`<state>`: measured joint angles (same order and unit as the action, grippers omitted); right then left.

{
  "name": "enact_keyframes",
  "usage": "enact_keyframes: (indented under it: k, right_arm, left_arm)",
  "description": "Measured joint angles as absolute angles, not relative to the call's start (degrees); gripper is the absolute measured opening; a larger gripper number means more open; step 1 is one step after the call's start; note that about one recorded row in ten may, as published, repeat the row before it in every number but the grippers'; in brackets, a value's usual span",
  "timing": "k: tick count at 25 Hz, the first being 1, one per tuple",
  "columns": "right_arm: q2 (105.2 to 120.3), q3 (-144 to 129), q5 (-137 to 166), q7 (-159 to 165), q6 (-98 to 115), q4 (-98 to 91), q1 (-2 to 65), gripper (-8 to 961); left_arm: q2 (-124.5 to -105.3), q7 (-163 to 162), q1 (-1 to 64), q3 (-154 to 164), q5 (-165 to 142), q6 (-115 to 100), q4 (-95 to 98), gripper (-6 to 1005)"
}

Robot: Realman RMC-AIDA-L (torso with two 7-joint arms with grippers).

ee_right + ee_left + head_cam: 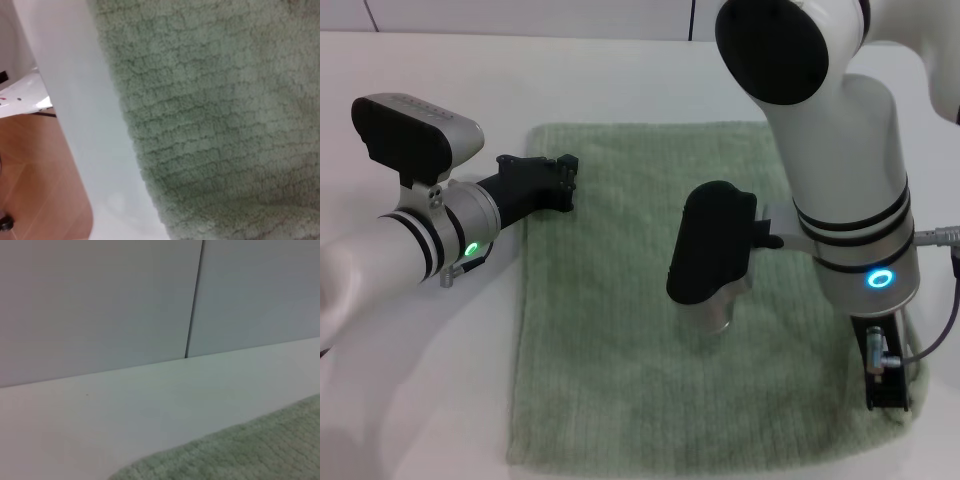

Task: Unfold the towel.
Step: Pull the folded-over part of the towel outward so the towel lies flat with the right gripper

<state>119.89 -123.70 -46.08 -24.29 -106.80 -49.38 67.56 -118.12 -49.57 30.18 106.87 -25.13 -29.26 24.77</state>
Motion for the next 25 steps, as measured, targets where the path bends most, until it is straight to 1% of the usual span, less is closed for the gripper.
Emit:
enact_keyframes:
  k: [15, 25]
  right_arm:
    - [119.89, -124.3, -46.1, -24.4, -106.2, -49.1, 67.7, 34]
    - [119.89, -124.3, -45.2, -24.2, -105.7, -49.6, 67.8, 173]
  left_arm:
    - [-118.13, -49.5, 30.1, 106.9, -25.1, -29.2, 25.0, 0]
    - [-118.2, -49.2, 30.1, 107.0, -25.1, -28.7, 25.1, 0]
